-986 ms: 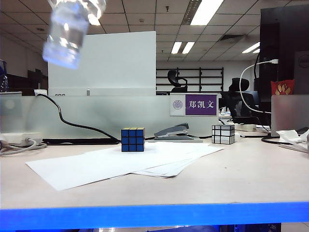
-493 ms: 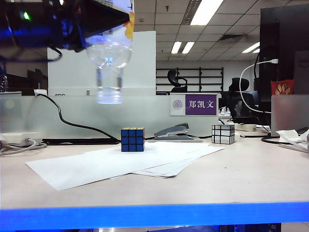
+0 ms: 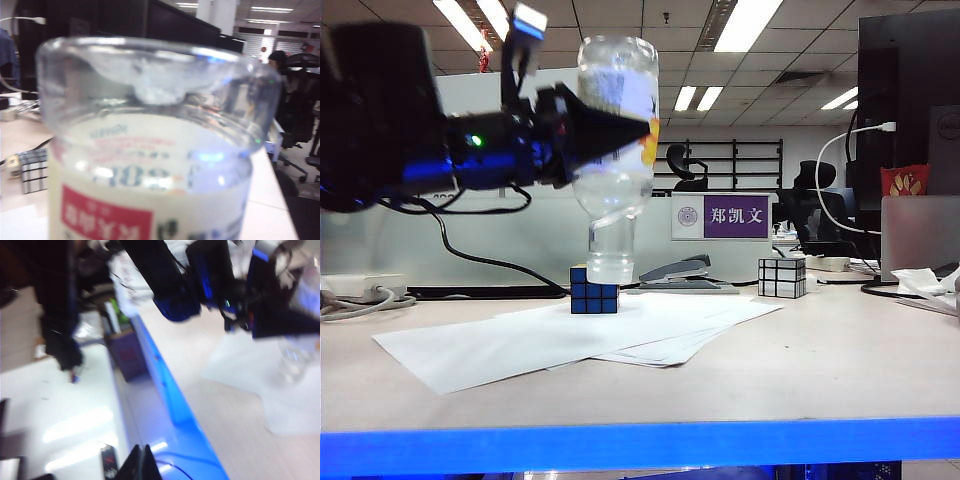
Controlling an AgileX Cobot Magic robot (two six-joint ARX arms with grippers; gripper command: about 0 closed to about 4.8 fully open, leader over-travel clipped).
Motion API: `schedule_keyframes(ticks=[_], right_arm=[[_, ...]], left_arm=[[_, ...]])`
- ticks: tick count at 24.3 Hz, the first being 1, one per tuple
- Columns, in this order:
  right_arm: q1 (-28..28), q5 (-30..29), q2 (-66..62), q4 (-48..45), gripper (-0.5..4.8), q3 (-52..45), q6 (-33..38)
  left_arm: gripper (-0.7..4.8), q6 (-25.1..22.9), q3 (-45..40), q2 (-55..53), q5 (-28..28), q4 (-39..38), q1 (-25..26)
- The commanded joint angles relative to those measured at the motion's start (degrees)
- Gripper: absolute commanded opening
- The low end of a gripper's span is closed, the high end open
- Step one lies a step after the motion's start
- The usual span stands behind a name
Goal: Flip the plastic bottle upside down.
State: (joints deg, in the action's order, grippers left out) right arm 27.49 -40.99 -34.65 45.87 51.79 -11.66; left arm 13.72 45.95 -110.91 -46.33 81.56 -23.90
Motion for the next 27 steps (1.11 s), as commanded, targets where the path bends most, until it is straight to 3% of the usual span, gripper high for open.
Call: schedule_keyframes(ticks=[1,5,12,27], right_arm=[[0.07,8.57,0.0,-0.42,-0.09,-1.27,-0.37],[0.07,17.2,0.0,-1.4,-0.09,-3.08,-0.85],[0.07,21.66,-0.48,-9.92,-0.09,-6.54,-0.79],[0.07,21.35,-2.25,-13.55,-0.09,-7.43,-0.37]], left_arm=[[-0.06,0.46,3.15,-2.01,0.0,2.69,0.33],[-0.06,0.28,6.21,-3.91,0.68,2.64,0.48],[-0.07,0.0,7.1,-6.86,1.92,2.62,0.77],[-0.07,-3.28,7.34,-10.95,4.13,2.62,0.77]])
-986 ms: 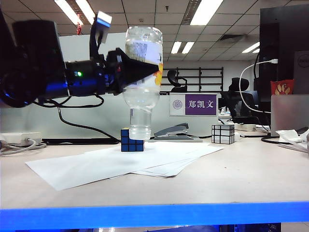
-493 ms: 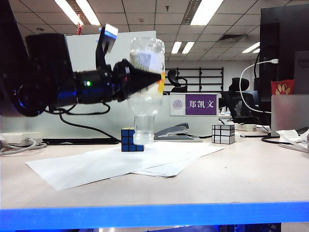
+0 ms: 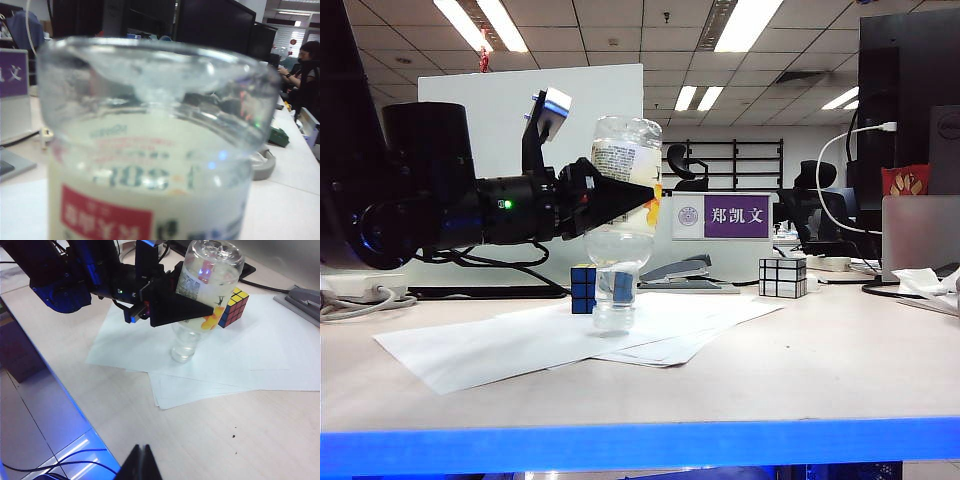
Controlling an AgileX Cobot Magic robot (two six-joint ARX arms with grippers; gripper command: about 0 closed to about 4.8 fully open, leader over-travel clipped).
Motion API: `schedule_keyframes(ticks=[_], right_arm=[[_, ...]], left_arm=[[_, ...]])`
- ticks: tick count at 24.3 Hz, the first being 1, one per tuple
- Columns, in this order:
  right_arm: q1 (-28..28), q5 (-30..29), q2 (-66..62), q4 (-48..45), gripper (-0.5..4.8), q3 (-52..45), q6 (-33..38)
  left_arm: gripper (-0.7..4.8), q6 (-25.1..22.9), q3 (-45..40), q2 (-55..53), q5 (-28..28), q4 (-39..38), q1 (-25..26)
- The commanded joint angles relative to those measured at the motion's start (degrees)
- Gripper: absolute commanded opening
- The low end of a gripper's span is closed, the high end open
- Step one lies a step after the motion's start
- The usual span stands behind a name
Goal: Flip the plastic bottle upside down.
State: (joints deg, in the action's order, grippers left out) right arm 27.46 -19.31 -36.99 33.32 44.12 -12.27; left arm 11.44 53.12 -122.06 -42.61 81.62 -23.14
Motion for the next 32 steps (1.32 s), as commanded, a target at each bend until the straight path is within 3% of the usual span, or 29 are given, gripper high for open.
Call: schedule_keyframes(ticks=[1,16,32], right_arm=[[0.09,-0.33,0.07,-1.05,-0.09,0.24,0.24],[0.11,-2.49,-0.24,-1.99,-0.09,0.0,1.57],[0.11,-2.54,-0.22,-3.65,-0.09,-1.22,2.01]], left_arm=[[-0.06,-1.22,0.17,0.15,0.42,2.56,0.02],[-0.07,-2.62,1.25,-1.2,0.35,2.56,0.0],[-0.06,-0.24,9.9,-5.84,0.39,2.54,-0.59]])
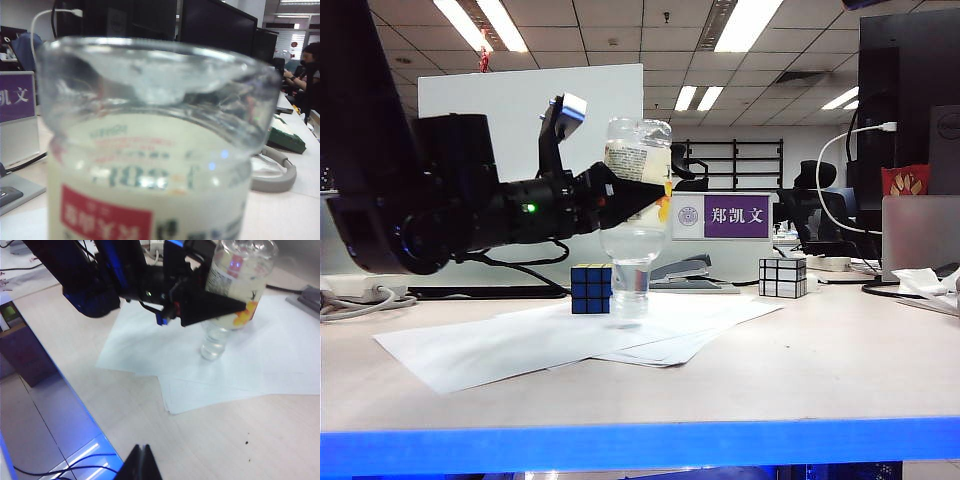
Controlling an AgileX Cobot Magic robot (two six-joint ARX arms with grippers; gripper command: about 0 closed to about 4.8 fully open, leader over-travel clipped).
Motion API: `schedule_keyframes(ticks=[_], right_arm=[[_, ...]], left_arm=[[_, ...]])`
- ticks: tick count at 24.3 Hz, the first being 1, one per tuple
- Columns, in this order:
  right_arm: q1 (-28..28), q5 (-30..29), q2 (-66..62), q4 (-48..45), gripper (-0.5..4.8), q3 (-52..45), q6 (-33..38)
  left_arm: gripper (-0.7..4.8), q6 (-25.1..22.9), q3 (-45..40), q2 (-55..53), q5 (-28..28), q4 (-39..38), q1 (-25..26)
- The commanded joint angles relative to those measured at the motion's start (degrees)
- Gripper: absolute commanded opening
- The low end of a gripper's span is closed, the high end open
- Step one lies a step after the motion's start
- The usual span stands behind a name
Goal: Flip the plastic bottle upside down.
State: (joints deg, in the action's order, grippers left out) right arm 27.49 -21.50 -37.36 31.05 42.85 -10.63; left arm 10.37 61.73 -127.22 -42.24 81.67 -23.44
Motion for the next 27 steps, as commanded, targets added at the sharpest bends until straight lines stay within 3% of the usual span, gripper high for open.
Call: schedule_keyframes(ticks=[1,27], right_arm=[[0.09,-0.33,0.13,-1.38,-0.09,0.02,0.37],[0.09,-0.28,0.11,-2.82,-0.09,-0.02,0.57]], left_arm=[[-0.06,0.85,1.77,-1.09,0.04,2.49,-0.35],[-0.05,0.61,2.56,-2.23,1.05,2.12,-0.39]])
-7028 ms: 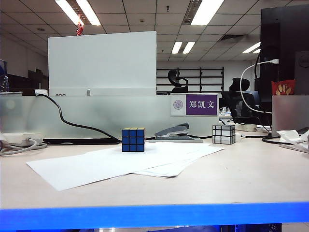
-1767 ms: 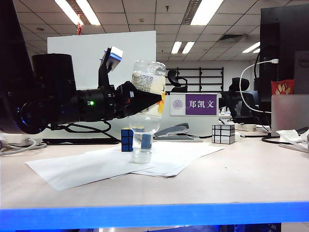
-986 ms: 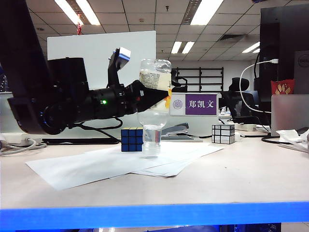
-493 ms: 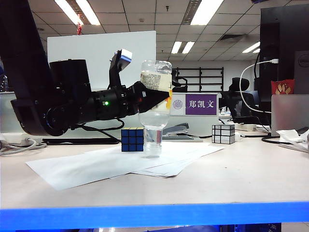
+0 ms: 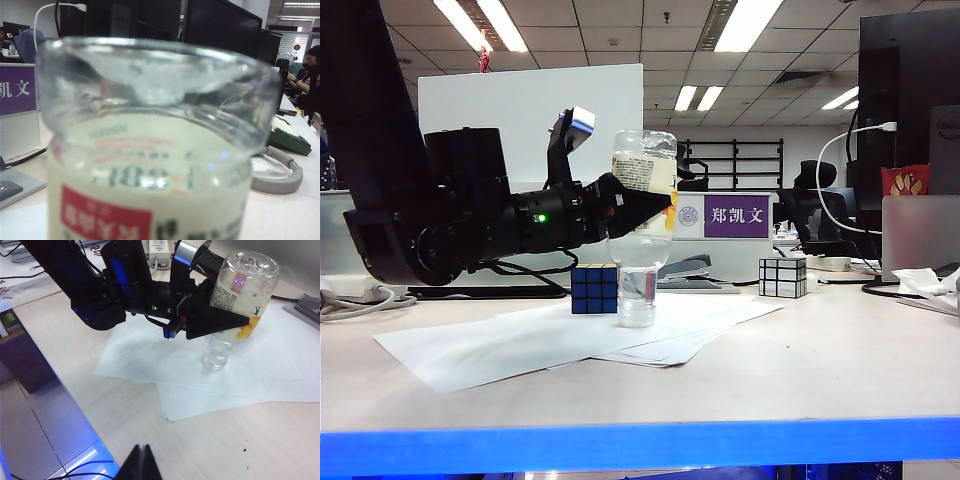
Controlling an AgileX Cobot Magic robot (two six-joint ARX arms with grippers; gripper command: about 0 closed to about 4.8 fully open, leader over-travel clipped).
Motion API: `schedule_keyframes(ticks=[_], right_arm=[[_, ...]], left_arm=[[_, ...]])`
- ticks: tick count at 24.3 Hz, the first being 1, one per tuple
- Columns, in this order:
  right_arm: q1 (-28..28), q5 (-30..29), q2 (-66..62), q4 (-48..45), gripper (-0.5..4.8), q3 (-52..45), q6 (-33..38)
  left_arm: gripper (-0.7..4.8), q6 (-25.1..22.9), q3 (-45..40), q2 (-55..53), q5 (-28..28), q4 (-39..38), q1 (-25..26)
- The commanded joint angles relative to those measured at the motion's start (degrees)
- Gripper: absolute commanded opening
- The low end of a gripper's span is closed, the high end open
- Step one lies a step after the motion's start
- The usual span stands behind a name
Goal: Flip the plastic bottle upside down.
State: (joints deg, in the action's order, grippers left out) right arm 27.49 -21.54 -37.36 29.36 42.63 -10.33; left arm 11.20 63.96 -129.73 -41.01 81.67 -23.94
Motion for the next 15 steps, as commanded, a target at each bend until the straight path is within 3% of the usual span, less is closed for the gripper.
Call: schedule_keyframes(ticks=[1,2,4,6,11,15], right_arm=[[0.09,-0.24,0.11,-1.14,-0.09,0.2,0.26],[0.09,-0.24,0.11,-1.14,-0.09,0.2,0.26],[0.09,-0.24,0.11,-1.14,-0.09,0.2,0.26],[0.09,-0.24,0.11,-1.14,-0.09,0.2,0.26],[0.09,-0.24,0.11,-1.14,-0.09,0.2,0.26],[0.09,-0.24,0.11,-1.14,-0.09,0.2,0.26]], left_arm=[[0.0,-0.24,0.33,0.28,-0.17,2.08,0.11],[0.14,-0.24,0.33,0.28,-0.17,2.08,0.11],[1.0,-0.22,0.33,0.28,-0.17,2.03,0.11],[1.53,-0.17,0.33,0.28,-0.17,1.99,0.11],[1.68,-0.15,0.33,0.28,-0.44,1.97,0.11],[3.13,-0.02,0.33,0.28,-0.44,1.95,0.11]])
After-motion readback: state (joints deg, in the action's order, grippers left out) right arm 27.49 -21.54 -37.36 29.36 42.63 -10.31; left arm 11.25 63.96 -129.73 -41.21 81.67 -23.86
